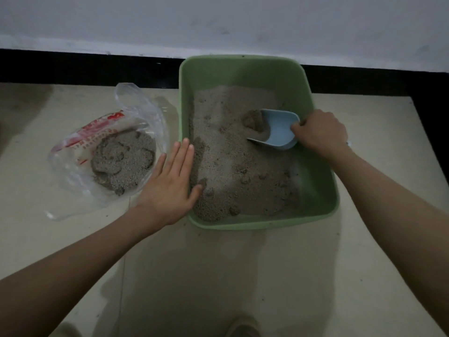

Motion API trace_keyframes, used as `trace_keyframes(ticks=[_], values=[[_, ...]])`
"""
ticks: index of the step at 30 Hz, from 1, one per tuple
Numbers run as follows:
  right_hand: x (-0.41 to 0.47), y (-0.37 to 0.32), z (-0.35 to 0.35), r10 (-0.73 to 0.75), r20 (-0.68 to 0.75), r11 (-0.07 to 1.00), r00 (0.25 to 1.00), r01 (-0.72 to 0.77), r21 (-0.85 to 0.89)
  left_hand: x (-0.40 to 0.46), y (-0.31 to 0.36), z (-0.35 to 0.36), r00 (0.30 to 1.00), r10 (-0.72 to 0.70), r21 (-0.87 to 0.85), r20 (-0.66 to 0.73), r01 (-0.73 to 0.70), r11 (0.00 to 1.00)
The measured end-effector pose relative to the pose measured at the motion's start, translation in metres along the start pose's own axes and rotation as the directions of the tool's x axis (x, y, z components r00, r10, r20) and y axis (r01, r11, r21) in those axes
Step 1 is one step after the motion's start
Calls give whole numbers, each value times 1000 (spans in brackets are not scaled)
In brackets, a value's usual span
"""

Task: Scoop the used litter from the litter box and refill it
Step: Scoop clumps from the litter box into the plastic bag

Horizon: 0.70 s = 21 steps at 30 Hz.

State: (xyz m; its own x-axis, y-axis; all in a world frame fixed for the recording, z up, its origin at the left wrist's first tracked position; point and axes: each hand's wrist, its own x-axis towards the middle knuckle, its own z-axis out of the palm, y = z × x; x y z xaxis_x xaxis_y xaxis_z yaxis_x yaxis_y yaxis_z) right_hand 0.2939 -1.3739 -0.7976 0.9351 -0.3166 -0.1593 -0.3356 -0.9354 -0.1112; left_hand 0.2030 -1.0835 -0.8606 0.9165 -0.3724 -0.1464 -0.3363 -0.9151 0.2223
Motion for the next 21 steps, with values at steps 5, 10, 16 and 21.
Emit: trace_keyframes(ticks=[5,10,16,21], values=[[10,-33,41,-21,156,957,988,-25,289,-1,1,4,998,-2,45,-57,4,999],[6,-55,77,5,184,863,983,-97,495,-1,4,3,997,-15,62,-74,20,998],[-1,-50,91,44,110,741,993,-106,662,-1,2,3,995,-19,56,-97,24,998],[-11,-45,86,138,41,593,990,-116,797,0,1,3,996,-29,48,-84,33,998]])
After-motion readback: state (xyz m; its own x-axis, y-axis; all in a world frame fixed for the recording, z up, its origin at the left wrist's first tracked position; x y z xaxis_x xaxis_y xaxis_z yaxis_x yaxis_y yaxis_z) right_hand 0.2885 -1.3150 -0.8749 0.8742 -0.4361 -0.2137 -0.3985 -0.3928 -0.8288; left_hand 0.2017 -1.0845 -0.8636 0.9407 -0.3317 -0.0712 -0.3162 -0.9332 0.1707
